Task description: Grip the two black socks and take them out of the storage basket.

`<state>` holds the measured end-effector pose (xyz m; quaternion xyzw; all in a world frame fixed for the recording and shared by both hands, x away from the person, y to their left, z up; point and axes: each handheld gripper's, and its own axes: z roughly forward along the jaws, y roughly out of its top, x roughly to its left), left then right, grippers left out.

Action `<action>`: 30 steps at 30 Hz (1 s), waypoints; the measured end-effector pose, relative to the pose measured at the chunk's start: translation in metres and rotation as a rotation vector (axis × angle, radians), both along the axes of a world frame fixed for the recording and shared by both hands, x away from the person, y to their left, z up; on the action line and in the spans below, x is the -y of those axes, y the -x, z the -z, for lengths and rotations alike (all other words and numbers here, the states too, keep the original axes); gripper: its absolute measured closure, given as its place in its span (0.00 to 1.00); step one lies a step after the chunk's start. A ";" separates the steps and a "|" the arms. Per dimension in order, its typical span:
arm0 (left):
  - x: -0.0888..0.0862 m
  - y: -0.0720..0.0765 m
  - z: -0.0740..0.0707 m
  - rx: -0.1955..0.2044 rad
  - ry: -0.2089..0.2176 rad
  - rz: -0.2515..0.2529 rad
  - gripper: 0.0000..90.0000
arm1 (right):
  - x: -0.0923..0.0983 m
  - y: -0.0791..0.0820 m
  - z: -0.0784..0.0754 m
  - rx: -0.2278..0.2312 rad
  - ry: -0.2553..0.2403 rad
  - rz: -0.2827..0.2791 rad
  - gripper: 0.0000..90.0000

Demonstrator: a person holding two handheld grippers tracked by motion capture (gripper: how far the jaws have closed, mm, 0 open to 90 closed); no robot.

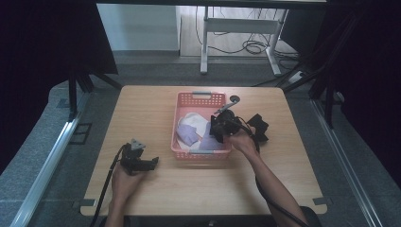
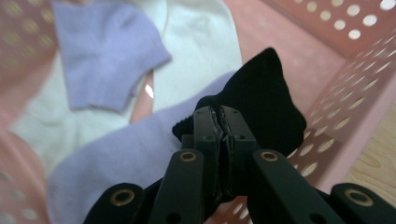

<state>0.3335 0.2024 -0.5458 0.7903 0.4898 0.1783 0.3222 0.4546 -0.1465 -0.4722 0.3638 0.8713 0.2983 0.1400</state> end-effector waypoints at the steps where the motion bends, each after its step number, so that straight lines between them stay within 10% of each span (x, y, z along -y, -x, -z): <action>1: 0.000 0.000 0.000 0.000 0.000 0.000 0.12 | 0.001 0.000 -0.002 -0.001 -0.022 0.001 0.96; 30: 0.000 0.000 0.000 0.000 0.001 -0.001 0.12 | 0.017 0.007 -0.088 0.076 -0.335 -0.037 0.96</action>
